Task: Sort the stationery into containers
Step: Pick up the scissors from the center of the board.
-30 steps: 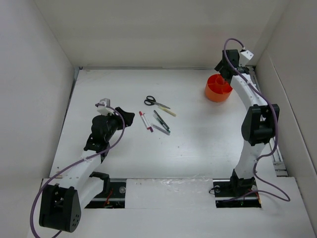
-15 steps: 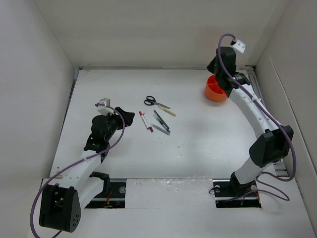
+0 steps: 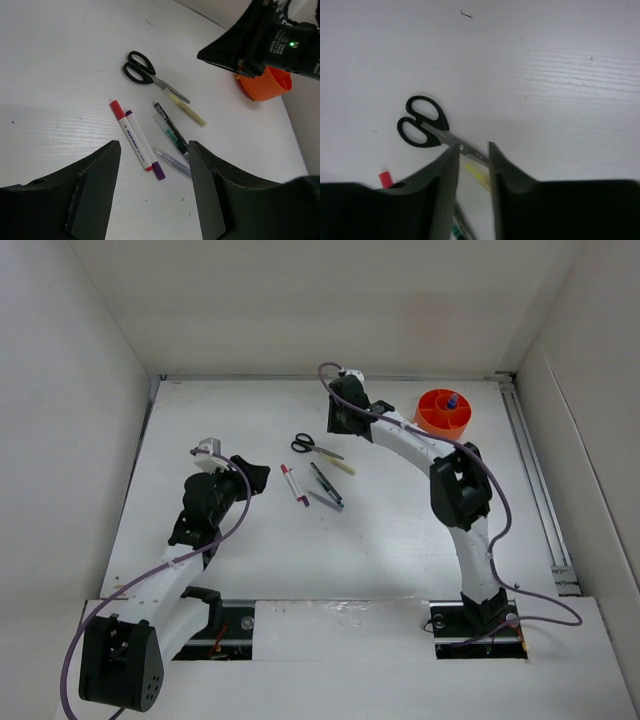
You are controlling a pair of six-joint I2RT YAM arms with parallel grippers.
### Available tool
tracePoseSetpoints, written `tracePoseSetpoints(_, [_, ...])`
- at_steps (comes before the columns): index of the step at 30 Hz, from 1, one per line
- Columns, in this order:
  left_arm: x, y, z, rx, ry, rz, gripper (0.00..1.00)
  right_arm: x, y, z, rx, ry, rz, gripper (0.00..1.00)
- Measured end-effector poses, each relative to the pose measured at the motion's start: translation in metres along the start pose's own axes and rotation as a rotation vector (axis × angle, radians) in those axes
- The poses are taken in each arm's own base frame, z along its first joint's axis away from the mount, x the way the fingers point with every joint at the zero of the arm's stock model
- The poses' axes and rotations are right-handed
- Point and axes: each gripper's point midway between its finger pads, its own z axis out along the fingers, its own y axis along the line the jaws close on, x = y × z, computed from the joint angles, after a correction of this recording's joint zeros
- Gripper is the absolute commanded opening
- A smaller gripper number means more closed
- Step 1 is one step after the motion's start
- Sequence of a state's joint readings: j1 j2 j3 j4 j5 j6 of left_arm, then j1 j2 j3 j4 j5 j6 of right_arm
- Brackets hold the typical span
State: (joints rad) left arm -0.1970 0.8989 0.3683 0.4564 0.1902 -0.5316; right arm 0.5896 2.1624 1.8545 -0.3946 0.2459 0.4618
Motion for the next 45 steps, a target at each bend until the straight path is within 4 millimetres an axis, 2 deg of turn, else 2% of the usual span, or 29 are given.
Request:
tracePoseSetpoints(2, [0.0, 0.0, 0.0, 0.0, -0.001, 0.0, 0.53, 0.005, 0.004, 0.016, -0.001, 0.026, -0.014, 0.43])
tracePoseSetpoints(6, [-0.002, -0.002, -0.001, 0.005, -0.008, 0.001, 0.53, 0.005, 0.015, 0.038, -0.013, 0.045, -0.032, 0.37])
tracePoseSetpoints(13, [-0.002, -0.002, -0.002, 0.006, -0.007, 0.001, 0.53, 0.022, 0.031, 0.057, -0.058, 0.094, -0.06, 0.33])
tracePoseSetpoints(18, [-0.002, -0.002, -0.002, 0.006, -0.008, 0.001, 0.53, 0.033, 0.042, 0.072, -0.089, 0.121, -0.07, 0.34])
tracePoseSetpoints(26, [-0.002, -0.002, -0.002, 0.006, -0.008, 0.001, 0.53, 0.048, 0.049, 0.081, -0.109, 0.152, -0.081, 0.35])
tracePoseSetpoints(28, [-0.002, -0.002, -0.002, 0.006, -0.007, 0.001, 0.53, 0.052, 0.05, 0.084, -0.111, 0.159, -0.084, 0.29])
tracePoseSetpoints(31, [-0.002, -0.002, -0.002, 0.006, -0.007, 0.001, 0.53, 0.057, 0.051, 0.088, -0.108, 0.167, -0.089, 0.25])
tracePoseSetpoints(34, [-0.002, -0.002, -0.002, 0.006, -0.007, 0.001, 0.53, 0.058, 0.052, 0.087, -0.103, 0.163, -0.093, 0.25])
tracePoseSetpoints(38, [-0.002, -0.002, -0.002, 0.007, -0.007, 0.001, 0.53, 0.059, 0.053, 0.087, -0.088, 0.154, -0.101, 0.32])
tracePoseSetpoints(40, [-0.002, -0.002, -0.002, 0.006, -0.007, 0.001, 0.53, 0.059, 0.054, 0.086, -0.08, 0.15, -0.107, 0.19])
tracePoseSetpoints(41, [-0.002, -0.002, -0.002, 0.006, -0.007, 0.001, 0.53, 0.06, 0.054, 0.086, -0.076, 0.147, -0.11, 0.09])
tracePoseSetpoints(45, [-0.004, -0.003, -0.002, 0.01, -0.012, 0.002, 0.53, 0.06, 0.055, 0.088, -0.061, 0.128, -0.113, 0.01])
